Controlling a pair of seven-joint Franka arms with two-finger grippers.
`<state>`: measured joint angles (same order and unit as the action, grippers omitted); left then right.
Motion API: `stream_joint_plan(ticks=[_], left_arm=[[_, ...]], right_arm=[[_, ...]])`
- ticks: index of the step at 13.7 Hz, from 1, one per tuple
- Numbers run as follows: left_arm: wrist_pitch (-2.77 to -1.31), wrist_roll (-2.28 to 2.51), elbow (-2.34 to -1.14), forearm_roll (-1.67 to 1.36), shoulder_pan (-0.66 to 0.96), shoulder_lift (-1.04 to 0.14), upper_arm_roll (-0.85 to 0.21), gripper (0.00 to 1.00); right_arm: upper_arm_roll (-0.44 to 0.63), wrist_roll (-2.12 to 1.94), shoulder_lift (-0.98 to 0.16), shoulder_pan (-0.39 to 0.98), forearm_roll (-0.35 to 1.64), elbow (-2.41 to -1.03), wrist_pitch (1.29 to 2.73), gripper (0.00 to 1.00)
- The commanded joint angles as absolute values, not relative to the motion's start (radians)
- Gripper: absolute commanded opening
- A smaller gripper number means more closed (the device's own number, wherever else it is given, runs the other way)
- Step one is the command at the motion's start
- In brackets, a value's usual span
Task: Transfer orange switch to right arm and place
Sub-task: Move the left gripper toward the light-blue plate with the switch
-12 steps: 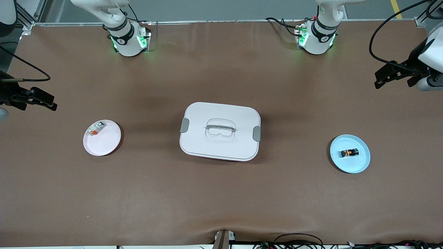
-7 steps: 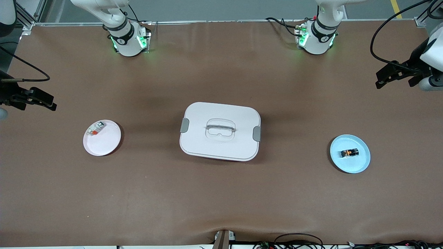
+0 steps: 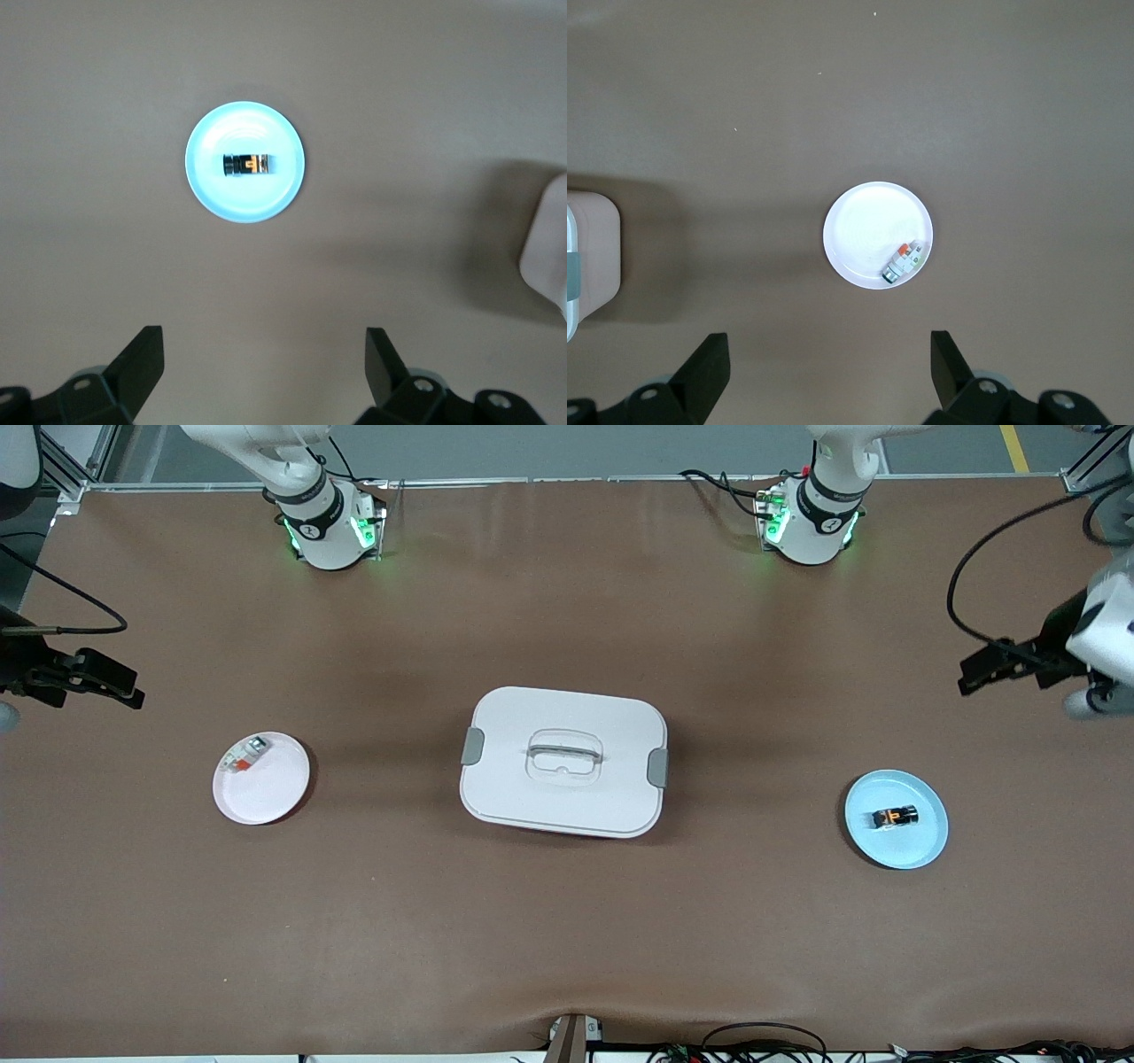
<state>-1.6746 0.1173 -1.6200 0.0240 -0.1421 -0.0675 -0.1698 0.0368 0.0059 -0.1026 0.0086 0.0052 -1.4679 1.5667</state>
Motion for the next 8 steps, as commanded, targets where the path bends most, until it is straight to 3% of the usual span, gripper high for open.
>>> stream_joint_plan(ticks=[1,5,8], left_arm=[[-1.797,0.12,-1.702,0.038,-0.155,-0.087,-0.172,1.0],[-2.02,0.126,-1.83,0.092,-0.169,-0.143,-0.172,1.0],[-2.132,0.127,-1.861,0.149,-0.169,-0.23,-0.172,1.0]], right_arm=[[0.025,0.012,-0.109,-0.008,0.006,-1.447,1.552,1.0],[0.023,0.012,-0.109,-0.008,0.014,-1.447,1.552,1.0],[0.023,0.014,-0.109,-0.005,0.011,-1.447,1.552,1.0]])
